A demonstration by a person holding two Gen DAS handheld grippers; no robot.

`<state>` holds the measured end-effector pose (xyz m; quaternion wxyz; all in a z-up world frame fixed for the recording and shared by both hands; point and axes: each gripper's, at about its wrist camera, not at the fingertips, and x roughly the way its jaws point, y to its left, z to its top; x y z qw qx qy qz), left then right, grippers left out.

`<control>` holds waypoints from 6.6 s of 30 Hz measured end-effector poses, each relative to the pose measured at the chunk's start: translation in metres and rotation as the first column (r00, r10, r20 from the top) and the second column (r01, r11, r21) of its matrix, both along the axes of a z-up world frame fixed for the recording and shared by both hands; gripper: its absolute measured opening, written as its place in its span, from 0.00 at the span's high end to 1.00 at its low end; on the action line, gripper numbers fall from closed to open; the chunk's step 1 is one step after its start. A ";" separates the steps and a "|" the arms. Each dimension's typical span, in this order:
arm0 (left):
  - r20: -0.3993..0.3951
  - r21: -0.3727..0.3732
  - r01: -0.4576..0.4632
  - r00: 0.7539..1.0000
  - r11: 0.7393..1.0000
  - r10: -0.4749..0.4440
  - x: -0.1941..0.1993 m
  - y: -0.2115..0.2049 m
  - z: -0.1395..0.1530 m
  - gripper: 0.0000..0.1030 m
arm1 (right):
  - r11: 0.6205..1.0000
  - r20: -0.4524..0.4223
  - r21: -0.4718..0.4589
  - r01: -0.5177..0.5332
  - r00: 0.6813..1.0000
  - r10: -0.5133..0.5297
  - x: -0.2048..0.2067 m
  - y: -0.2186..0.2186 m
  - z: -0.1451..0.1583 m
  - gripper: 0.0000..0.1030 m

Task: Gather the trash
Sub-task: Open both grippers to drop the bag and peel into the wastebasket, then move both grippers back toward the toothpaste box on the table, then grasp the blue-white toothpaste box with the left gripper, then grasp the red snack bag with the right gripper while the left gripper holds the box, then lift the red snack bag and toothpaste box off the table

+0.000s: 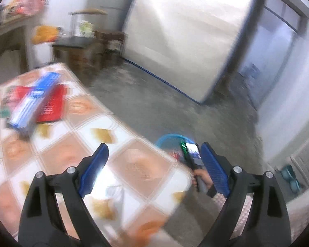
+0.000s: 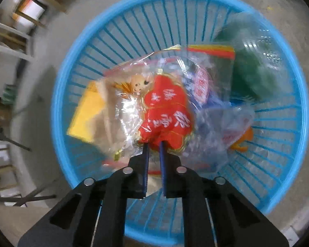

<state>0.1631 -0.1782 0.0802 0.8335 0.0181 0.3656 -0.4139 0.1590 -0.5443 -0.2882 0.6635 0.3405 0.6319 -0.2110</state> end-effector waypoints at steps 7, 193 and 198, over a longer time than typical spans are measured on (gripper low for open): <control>0.077 -0.061 -0.120 0.989 0.991 0.125 0.016 0.075 0.021 0.15 | 1.000 -0.182 0.003 -0.013 0.983 0.013 0.008 -0.001 -0.038 0.94; -0.021 0.411 -0.401 0.894 0.819 0.448 0.055 0.207 -0.089 0.07 | 0.751 0.504 -0.154 -0.642 0.602 0.619 0.080 0.336 0.359 0.92; -0.003 0.400 -0.411 0.893 0.819 0.450 0.050 0.207 -0.089 0.07 | 0.737 0.477 -0.133 -0.663 0.609 0.633 0.090 0.345 0.345 0.68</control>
